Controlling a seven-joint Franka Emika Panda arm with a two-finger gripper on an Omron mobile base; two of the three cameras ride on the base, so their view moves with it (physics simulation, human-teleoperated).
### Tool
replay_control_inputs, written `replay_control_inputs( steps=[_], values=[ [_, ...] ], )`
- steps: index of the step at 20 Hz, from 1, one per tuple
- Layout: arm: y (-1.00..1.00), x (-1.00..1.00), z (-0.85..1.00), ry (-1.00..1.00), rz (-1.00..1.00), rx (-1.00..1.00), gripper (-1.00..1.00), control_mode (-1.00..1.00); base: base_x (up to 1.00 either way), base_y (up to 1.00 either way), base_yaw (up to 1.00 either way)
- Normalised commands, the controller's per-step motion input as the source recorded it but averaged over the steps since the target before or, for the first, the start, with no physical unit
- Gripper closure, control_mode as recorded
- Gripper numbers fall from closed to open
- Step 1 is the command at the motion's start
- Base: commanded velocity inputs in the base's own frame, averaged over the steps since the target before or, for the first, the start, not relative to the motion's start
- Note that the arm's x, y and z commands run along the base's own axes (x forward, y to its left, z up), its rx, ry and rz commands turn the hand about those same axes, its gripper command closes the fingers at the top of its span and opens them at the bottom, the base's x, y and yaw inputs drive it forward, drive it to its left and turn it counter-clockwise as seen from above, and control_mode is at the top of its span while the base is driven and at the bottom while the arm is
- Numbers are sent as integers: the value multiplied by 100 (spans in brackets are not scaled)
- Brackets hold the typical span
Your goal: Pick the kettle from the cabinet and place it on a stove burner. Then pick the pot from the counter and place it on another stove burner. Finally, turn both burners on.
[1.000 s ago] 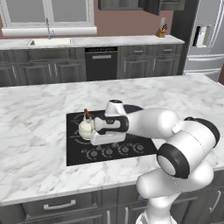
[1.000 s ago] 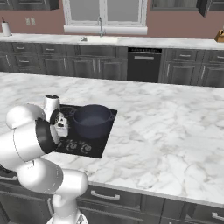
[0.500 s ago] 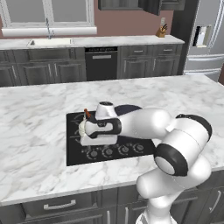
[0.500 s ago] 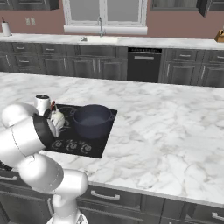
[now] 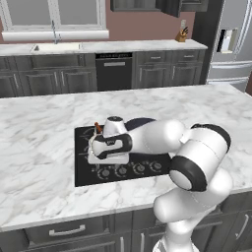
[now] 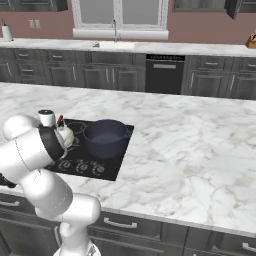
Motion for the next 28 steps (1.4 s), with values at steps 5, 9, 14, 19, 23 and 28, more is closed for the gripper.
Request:
replay_control_inputs(
  steps=[5,9,14,19,23,28],
  values=[
    [0,14,-9,0,-8,-2,-100,-100,0,0,0],
    [5,8,-12,0,-7,-2,-100,-100,0,0,0],
    [14,2,-17,0,-4,-2,-100,-100,0,0,0],
    [9,0,-12,0,0,-1,-100,-100,0,0,0],
    [0,0,-2,-4,0,-2,-100,-100,0,0,0],
    [-4,0,0,-3,0,-2,-100,-100,0,0,0]
  ],
)
